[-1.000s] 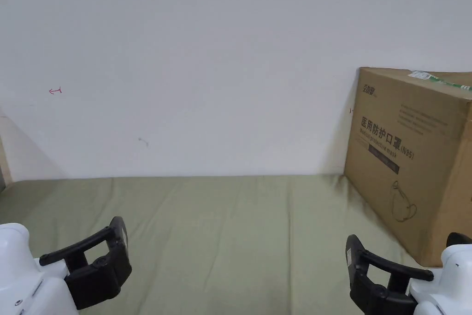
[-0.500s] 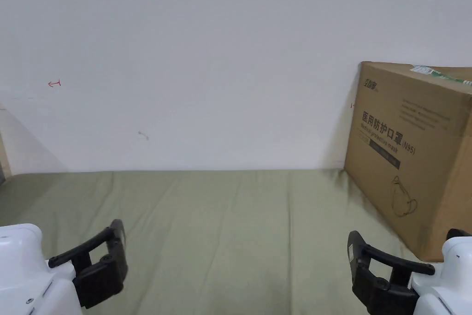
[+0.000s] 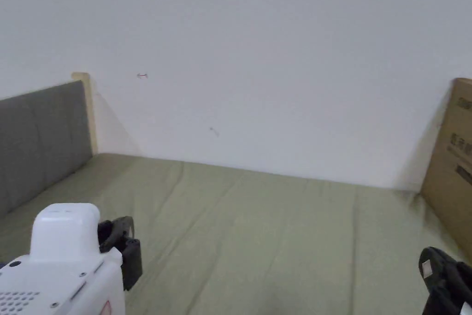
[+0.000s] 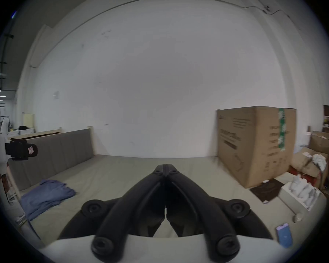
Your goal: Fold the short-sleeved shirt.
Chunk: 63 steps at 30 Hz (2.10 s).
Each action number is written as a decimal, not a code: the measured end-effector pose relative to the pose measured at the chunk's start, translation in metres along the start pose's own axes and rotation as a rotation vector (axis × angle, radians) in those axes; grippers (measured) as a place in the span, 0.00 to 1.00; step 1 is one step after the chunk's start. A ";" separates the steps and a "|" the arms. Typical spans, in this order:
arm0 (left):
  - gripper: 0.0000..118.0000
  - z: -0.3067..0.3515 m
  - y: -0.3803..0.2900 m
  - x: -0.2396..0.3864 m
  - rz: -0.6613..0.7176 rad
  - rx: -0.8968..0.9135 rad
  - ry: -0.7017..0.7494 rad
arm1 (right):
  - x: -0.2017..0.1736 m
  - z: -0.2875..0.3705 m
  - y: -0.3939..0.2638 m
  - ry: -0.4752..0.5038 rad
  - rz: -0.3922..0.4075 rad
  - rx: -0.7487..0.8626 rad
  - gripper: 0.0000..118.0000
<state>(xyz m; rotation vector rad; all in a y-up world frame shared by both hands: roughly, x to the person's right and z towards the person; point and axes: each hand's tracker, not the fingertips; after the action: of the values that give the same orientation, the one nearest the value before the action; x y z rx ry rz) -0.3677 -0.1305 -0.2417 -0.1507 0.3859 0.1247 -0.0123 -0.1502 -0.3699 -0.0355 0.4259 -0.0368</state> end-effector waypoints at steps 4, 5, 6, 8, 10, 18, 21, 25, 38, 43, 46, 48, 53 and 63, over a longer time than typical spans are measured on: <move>0.00 0.050 -0.012 -0.062 0.015 -0.007 0.204 | -0.064 -0.033 -0.002 0.237 0.002 -0.022 0.00; 0.00 0.063 -0.016 -0.078 0.020 -0.018 0.280 | -0.082 -0.041 -0.003 0.295 -0.001 -0.028 0.00; 0.00 0.078 -0.020 -0.094 0.023 -0.023 0.355 | -0.102 -0.048 -0.005 0.363 0.000 -0.038 0.00; 0.00 0.103 -0.028 -0.122 0.037 -0.039 0.510 | -0.142 -0.063 -0.010 0.481 0.010 -0.059 0.00; 0.00 0.126 -0.036 -0.148 0.082 -0.051 0.609 | -0.182 -0.073 -0.016 0.592 0.018 -0.089 0.00; 0.00 0.122 -0.065 -0.213 0.214 -0.133 0.668 | -0.264 -0.097 -0.047 0.822 -0.015 -0.222 0.00; 0.00 0.082 -0.081 -0.235 0.267 -0.194 0.554 | -0.263 -0.110 -0.060 0.790 0.016 -0.269 0.00; 0.02 0.011 -0.105 -0.265 0.351 -0.230 0.425 | -0.247 -0.131 -0.079 0.681 0.032 -0.341 0.00; 0.74 -0.182 -0.203 -0.314 0.220 -0.705 0.246 | -0.187 -0.172 -0.123 0.440 0.035 -0.496 0.00; 0.81 -0.196 -0.226 -0.311 0.185 -0.727 0.282 | -0.184 -0.166 -0.132 0.426 0.000 -0.548 0.00; 0.23 -0.184 -0.205 -0.316 0.367 -0.689 0.369 | -0.183 -0.159 -0.136 0.431 0.008 -0.571 0.00; 0.08 -0.175 -0.204 -0.328 0.544 -0.637 0.412 | -0.184 -0.153 -0.136 0.435 0.010 -0.578 0.00; 0.08 -0.178 -0.215 -0.339 0.640 -0.648 0.373 | -0.174 -0.141 -0.131 0.416 -0.003 -0.569 0.00; 0.08 -0.137 -0.172 -0.288 0.978 -0.451 0.107 | -0.122 -0.112 -0.120 0.279 -0.093 -0.551 0.00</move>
<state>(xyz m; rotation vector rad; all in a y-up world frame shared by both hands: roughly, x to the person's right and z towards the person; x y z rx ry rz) -0.6562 -0.3489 -0.2358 -0.4049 0.5083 1.1762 -0.1734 -0.2678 -0.4167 -0.5984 0.7033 -0.0145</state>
